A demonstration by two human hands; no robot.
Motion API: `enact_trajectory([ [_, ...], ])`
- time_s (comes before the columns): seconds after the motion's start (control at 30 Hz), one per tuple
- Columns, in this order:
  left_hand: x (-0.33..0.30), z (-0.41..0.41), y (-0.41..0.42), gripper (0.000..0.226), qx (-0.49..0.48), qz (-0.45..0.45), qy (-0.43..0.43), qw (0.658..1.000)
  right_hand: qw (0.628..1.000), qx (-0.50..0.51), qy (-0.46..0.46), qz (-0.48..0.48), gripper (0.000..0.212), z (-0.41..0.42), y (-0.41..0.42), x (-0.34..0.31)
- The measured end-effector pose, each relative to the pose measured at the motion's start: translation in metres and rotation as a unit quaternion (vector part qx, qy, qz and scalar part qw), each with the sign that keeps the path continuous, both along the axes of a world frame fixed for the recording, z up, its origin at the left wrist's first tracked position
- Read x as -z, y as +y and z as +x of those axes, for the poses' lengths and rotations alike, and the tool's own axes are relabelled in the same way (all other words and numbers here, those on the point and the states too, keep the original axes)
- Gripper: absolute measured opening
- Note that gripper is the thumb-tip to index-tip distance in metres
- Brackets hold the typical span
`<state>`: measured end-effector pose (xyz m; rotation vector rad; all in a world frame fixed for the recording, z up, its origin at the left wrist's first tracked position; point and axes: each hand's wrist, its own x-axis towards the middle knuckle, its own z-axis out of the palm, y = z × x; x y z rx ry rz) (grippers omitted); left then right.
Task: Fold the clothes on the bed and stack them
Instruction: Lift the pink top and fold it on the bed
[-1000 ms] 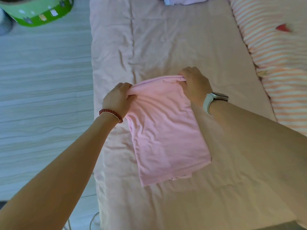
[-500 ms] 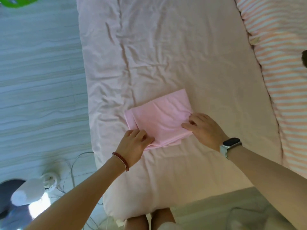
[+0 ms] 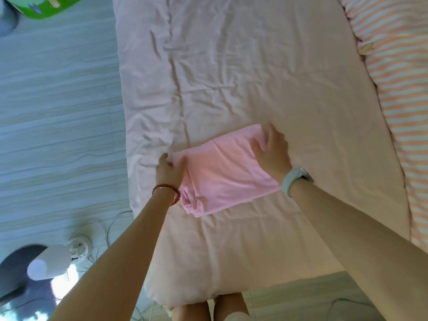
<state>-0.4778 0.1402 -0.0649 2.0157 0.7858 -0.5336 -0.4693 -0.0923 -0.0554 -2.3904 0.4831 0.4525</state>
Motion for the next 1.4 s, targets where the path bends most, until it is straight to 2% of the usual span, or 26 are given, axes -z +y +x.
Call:
enact_trajectory([
  [0.07,0.006,0.004,-0.003,0.053,0.028,-0.013,0.007,0.999,0.996,0.036,0.048,0.068,0.063,0.014,0.003,0.008],
  [0.17,0.009,0.003,-0.001,0.039,0.000,0.042,-0.028,0.999,0.990,0.073,0.063,0.102,0.057,0.016,0.004,0.012],
  [0.3,0.006,0.001,0.007,0.018,-0.031,0.052,-0.096,0.994,0.983,0.139,0.030,0.119,0.040,-0.004,0.001,0.009],
  [0.37,0.004,0.002,0.012,0.017,-0.026,0.049,-0.106,0.993,0.976,0.177,0.017,0.123,0.031,-0.020,-0.003,0.008],
  [0.47,0.003,0.009,0.015,0.018,-0.036,0.026,-0.118,0.992,0.976,0.197,-0.028,0.093,0.030,-0.044,-0.007,0.005],
  [0.57,0.011,0.017,0.008,0.023,-0.065,-0.003,-0.061,0.996,0.980,0.187,-0.052,0.045,0.033,-0.056,-0.008,0.009],
  [0.67,0.017,0.030,-0.002,0.028,-0.102,-0.071,-0.007,0.992,0.971,0.219,-0.048,0.086,0.037,-0.049,-0.011,0.015],
  [0.73,0.018,0.033,-0.006,0.034,-0.059,-0.091,-0.001,0.994,0.967,0.231,-0.032,0.106,0.044,-0.040,-0.015,0.018],
  [0.8,0.018,0.031,-0.008,0.050,-0.001,-0.069,0.021,0.997,0.961,0.248,-0.003,0.122,0.048,-0.034,-0.019,0.020],
  [0.87,0.018,0.025,-0.010,0.065,0.011,-0.051,0.045,0.998,0.959,0.251,0.021,0.129,0.048,-0.036,-0.023,0.021],
  [0.93,0.016,0.014,-0.011,0.079,0.010,-0.052,0.069,0.996,0.967,0.222,0.046,0.117,0.050,-0.044,-0.025,0.021],
  [1.03,0.017,-0.016,-0.012,0.088,0.082,-0.062,0.070,0.992,0.973,0.183,0.094,0.104,0.053,-0.068,-0.021,0.022],
  [1.1,0.018,-0.035,-0.012,0.077,0.103,-0.070,0.026,0.992,0.970,0.198,0.092,0.104,0.051,-0.085,-0.014,0.023],
  [1.2,0.013,-0.047,-0.011,0.055,0.078,-0.103,-0.044,0.991,0.970,0.217,0.035,0.105,0.038,-0.107,-0.002,0.017],
  [1.27,0.006,-0.047,-0.009,0.044,0.095,-0.097,-0.065,0.989,0.967,0.229,0.010,0.114,0.031,-0.117,0.006,0.010],
  [1.4,-0.016,-0.046,0.010,0.040,0.139,-0.093,-0.098,0.981,0.966,0.229,-0.014,0.123,0.034,-0.133,0.029,-0.014],
])
